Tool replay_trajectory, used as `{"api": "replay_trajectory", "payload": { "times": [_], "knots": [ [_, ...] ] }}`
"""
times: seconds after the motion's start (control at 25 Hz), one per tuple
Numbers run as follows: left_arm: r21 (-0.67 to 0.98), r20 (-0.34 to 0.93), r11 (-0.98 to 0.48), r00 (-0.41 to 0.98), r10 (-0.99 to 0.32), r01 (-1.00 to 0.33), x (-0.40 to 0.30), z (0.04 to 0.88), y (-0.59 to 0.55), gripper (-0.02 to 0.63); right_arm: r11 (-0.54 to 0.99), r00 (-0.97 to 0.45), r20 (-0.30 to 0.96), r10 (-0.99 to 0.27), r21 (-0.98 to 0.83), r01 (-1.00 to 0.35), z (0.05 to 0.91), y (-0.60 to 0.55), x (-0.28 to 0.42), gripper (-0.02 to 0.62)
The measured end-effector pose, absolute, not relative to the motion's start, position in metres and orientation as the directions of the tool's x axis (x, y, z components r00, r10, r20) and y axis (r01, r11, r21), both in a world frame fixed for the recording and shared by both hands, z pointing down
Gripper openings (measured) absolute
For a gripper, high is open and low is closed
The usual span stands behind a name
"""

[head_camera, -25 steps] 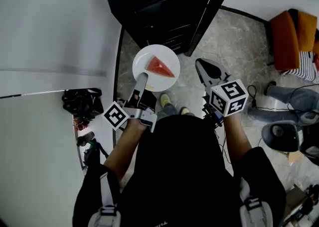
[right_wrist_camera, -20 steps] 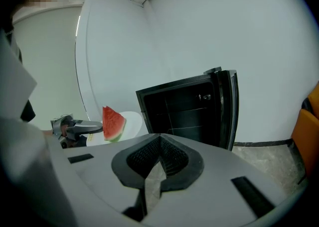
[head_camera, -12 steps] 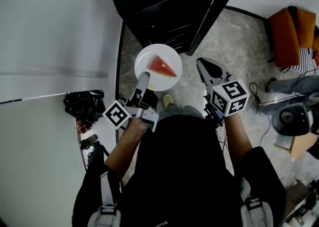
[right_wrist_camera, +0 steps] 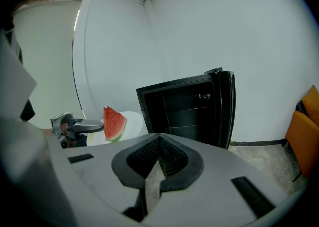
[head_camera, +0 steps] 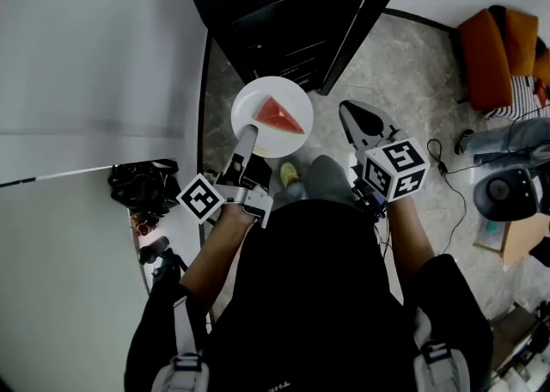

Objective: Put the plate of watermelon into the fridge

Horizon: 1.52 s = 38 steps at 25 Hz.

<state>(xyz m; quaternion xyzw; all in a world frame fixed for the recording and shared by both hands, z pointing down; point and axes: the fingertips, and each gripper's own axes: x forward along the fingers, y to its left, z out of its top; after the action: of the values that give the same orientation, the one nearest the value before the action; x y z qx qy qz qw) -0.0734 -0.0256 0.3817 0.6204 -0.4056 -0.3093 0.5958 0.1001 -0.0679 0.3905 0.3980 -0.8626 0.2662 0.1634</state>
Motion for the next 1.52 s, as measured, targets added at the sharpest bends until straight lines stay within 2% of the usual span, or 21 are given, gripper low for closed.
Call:
{"api": "replay_trajectory", "payload": {
  "times": [1.52],
  "knots": [
    [0.991,0.041,-0.012,0.381,-0.924,-0.136,-0.081,0.383,-0.024,0.043,0.646,-0.696,0.448,-0.562,-0.288,-0.707,0.390,-0.089,0.082,0.012]
  ]
}}
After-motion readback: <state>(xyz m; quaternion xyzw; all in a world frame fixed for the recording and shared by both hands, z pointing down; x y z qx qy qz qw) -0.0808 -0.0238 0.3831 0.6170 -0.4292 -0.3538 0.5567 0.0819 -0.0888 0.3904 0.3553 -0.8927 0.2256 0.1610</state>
